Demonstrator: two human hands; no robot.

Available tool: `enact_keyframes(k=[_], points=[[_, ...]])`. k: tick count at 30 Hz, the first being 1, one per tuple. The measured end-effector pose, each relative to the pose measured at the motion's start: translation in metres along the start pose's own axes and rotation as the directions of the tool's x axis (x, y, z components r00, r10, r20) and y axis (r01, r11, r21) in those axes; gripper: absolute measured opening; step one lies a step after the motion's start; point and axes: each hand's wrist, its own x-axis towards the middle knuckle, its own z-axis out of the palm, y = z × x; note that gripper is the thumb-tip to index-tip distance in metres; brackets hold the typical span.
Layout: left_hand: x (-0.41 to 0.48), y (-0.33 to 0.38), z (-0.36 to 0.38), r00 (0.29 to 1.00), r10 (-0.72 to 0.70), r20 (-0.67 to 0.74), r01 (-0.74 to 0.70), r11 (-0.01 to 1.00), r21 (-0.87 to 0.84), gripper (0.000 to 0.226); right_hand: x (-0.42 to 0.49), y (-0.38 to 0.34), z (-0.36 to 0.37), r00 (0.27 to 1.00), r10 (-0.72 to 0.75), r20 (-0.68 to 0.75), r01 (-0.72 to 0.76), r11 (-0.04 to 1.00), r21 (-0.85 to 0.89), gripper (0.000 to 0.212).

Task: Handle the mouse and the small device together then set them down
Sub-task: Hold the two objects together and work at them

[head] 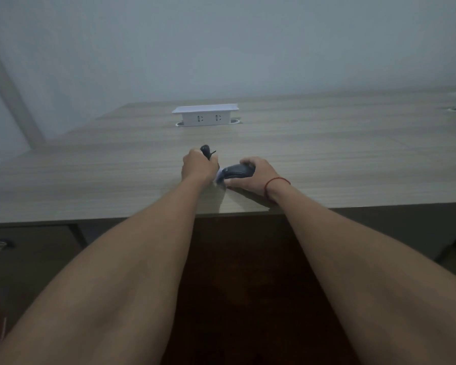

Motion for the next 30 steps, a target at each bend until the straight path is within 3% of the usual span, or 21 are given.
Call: enact_keyframes(k=[4, 8, 10, 12, 15, 18, 23, 25, 28, 30], points=[[0.000, 0.000, -0.002, 0.997, 0.066, -0.028, -0.067, 0.996, -0.064, 0.043, -0.001, -0.002, -0.009, 0.998, 0.012, 0.064, -0.011, 1.000, -0.011, 0.084], [-0.003, -0.005, -0.001, 0.998, 0.053, 0.016, -0.053, 0.998, 0.024, 0.039, -0.002, -0.002, -0.012, 0.994, 0.074, 0.085, -0.073, 0.997, -0.010, 0.089], [-0.004, -0.007, -0.001, 0.998, 0.056, -0.018, -0.055, 0.998, 0.024, 0.039, -0.002, -0.001, -0.012, 0.995, 0.105, -0.001, -0.104, 0.994, 0.039, 0.088], [-0.006, -0.006, 0.000, 0.996, 0.064, -0.060, -0.064, 0.998, 0.000, 0.039, -0.003, 0.000, -0.012, 0.975, 0.125, -0.185, -0.122, 0.992, 0.030, 0.085], [-0.008, 0.000, 0.001, 0.991, 0.082, -0.103, -0.087, 0.995, -0.045, 0.038, -0.009, 0.002, -0.012, 0.930, 0.090, -0.356, -0.145, 0.981, -0.130, 0.077], [-0.007, 0.003, 0.003, 0.988, 0.101, -0.115, -0.111, 0.990, -0.082, 0.037, -0.014, 0.004, -0.009, 0.947, 0.054, -0.317, -0.134, 0.962, -0.237, 0.075], [-0.010, 0.008, 0.005, 0.991, 0.126, -0.037, -0.130, 0.985, -0.115, 0.037, -0.009, 0.002, -0.006, 0.978, 0.042, -0.203, -0.074, 0.986, -0.151, 0.066], [-0.010, 0.004, 0.005, 0.991, 0.132, 0.002, -0.132, 0.989, -0.063, 0.036, -0.007, 0.003, -0.005, 0.985, 0.036, -0.168, -0.052, 0.994, -0.092, 0.064], [-0.003, -0.005, -0.002, 0.997, 0.075, 0.026, -0.078, 0.981, 0.176, 0.040, -0.003, 0.004, -0.006, 0.988, 0.047, -0.150, -0.048, 0.999, -0.004, 0.058], [0.001, -0.007, -0.008, 0.997, 0.077, 0.008, -0.078, 0.984, 0.163, 0.043, -0.001, 0.004, -0.006, 0.989, 0.045, -0.138, -0.042, 0.999, 0.027, 0.053]])
